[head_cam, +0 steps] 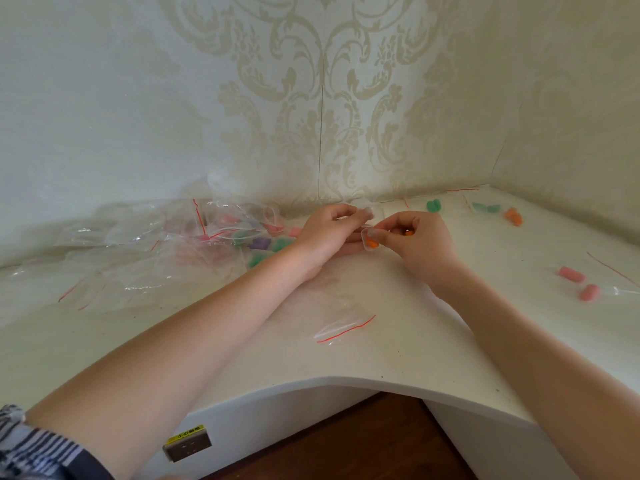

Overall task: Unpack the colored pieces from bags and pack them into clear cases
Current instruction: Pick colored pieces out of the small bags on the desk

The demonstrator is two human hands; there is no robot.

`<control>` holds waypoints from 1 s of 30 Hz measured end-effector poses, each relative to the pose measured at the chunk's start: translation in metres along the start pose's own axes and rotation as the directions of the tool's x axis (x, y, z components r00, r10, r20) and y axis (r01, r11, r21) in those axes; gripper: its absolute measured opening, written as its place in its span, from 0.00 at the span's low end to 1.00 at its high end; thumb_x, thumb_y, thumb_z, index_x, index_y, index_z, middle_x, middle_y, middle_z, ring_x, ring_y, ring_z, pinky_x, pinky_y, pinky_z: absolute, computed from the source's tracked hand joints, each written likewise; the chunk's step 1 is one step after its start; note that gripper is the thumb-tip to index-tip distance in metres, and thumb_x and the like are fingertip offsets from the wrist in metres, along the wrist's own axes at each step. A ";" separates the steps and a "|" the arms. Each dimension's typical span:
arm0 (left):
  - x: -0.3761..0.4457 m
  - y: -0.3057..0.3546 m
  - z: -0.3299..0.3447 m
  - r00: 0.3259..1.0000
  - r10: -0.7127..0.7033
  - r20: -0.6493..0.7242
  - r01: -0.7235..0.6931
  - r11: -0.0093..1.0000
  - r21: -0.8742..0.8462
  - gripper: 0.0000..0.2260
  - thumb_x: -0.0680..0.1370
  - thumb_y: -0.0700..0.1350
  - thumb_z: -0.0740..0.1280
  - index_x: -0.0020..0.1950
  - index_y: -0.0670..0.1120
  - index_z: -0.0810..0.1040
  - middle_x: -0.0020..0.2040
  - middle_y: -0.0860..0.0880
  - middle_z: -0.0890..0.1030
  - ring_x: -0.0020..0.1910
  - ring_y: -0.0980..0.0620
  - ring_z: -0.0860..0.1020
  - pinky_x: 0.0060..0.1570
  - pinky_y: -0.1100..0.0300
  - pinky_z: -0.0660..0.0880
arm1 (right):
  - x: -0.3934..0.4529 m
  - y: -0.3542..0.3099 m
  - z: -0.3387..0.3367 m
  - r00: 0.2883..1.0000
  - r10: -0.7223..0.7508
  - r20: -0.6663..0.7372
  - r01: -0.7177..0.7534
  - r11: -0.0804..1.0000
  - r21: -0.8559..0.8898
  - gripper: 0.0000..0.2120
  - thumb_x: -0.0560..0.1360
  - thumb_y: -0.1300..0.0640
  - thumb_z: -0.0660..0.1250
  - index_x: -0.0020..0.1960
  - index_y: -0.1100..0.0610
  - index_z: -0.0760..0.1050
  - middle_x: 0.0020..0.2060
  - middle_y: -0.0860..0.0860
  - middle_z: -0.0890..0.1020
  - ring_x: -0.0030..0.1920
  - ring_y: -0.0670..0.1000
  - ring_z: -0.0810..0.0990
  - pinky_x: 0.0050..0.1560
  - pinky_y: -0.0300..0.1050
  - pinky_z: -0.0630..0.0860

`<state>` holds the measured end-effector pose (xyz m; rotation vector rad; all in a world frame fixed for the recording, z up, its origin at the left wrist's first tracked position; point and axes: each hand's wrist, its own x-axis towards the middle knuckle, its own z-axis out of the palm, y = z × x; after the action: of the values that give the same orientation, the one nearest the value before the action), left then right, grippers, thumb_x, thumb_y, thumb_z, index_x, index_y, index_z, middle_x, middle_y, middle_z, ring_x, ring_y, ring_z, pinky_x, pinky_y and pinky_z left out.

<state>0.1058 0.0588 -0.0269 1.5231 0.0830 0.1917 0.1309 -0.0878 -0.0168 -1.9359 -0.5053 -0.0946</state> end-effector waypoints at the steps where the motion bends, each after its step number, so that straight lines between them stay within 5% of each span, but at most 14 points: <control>1: -0.001 0.000 0.000 1.000 -0.015 0.027 0.016 1.000 -0.027 0.07 0.77 0.44 0.67 0.52 0.41 0.78 0.45 0.39 0.83 0.42 0.49 0.83 0.48 0.57 0.80 | 0.000 0.001 0.000 1.000 0.000 0.002 0.000 1.000 -0.017 0.09 0.70 0.55 0.75 0.32 0.52 0.80 0.25 0.47 0.63 0.23 0.43 0.60 0.23 0.32 0.56; 9: -0.002 0.007 -0.007 0.993 -0.060 0.105 0.082 0.973 -0.215 0.09 0.75 0.36 0.69 0.54 0.41 0.78 0.47 0.41 0.83 0.43 0.51 0.83 0.44 0.64 0.80 | 0.002 -0.003 0.003 0.994 0.096 0.059 -0.102 0.989 0.110 0.15 0.75 0.59 0.61 0.34 0.52 0.82 0.28 0.51 0.65 0.30 0.49 0.62 0.31 0.42 0.59; 12: -0.003 0.006 -0.006 0.995 -0.056 0.079 0.069 0.982 -0.173 0.12 0.72 0.32 0.70 0.52 0.43 0.78 0.51 0.40 0.82 0.47 0.48 0.81 0.48 0.63 0.80 | 0.003 -0.005 0.001 0.983 0.133 0.123 -0.159 0.960 0.230 0.18 0.75 0.62 0.55 0.40 0.53 0.83 0.30 0.50 0.66 0.28 0.47 0.62 0.30 0.40 0.59; 15: -0.002 0.006 -0.006 0.997 -0.065 0.038 0.071 0.979 -0.191 0.12 0.71 0.30 0.70 0.50 0.43 0.78 0.45 0.43 0.83 0.43 0.51 0.82 0.46 0.63 0.80 | 0.004 -0.005 -0.001 0.984 0.118 0.132 -0.153 0.943 0.296 0.21 0.73 0.66 0.50 0.46 0.56 0.82 0.29 0.49 0.68 0.29 0.46 0.62 0.31 0.38 0.60; 19: -0.001 0.006 -0.005 0.997 -0.075 -0.002 0.073 0.973 -0.219 0.13 0.71 0.30 0.70 0.50 0.43 0.77 0.46 0.42 0.82 0.42 0.51 0.81 0.49 0.61 0.79 | 0.008 -0.006 -0.003 0.975 0.172 0.139 -0.221 0.800 0.558 0.23 0.71 0.74 0.48 0.50 0.58 0.77 0.34 0.51 0.75 0.33 0.47 0.68 0.35 0.38 0.66; 24: 0.000 0.006 -0.005 0.994 -0.081 -0.078 0.051 0.941 -0.335 0.15 0.72 0.29 0.69 0.54 0.41 0.71 0.44 0.42 0.81 0.36 0.52 0.81 0.42 0.63 0.80 | 0.006 -0.003 -0.003 0.985 0.107 0.133 -0.171 0.652 0.739 0.06 0.79 0.70 0.58 0.50 0.60 0.66 0.46 0.58 0.82 0.43 0.50 0.84 0.45 0.35 0.79; 27: 0.002 0.005 -0.005 0.990 -0.079 -0.120 0.034 0.941 -0.337 0.15 0.71 0.29 0.70 0.50 0.42 0.69 0.46 0.40 0.80 0.35 0.52 0.81 0.42 0.62 0.81 | 0.005 -0.003 -0.003 0.996 0.084 0.040 -0.089 0.753 0.653 0.07 0.76 0.68 0.65 0.48 0.60 0.67 0.47 0.60 0.83 0.46 0.53 0.85 0.47 0.39 0.80; 30: 0.001 0.005 -0.004 0.993 -0.076 -0.088 0.045 0.947 -0.317 0.15 0.71 0.29 0.70 0.50 0.42 0.68 0.42 0.40 0.81 0.37 0.51 0.82 0.45 0.61 0.80 | 0.006 -0.002 -0.005 0.997 0.058 -0.054 -0.025 0.880 0.475 0.05 0.73 0.64 0.71 0.43 0.59 0.74 0.41 0.55 0.83 0.41 0.45 0.82 0.46 0.37 0.78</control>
<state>0.1055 0.0633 -0.0225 1.1903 0.1704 0.2206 0.1366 -0.0900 -0.0114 -1.4544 -0.3966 -0.0052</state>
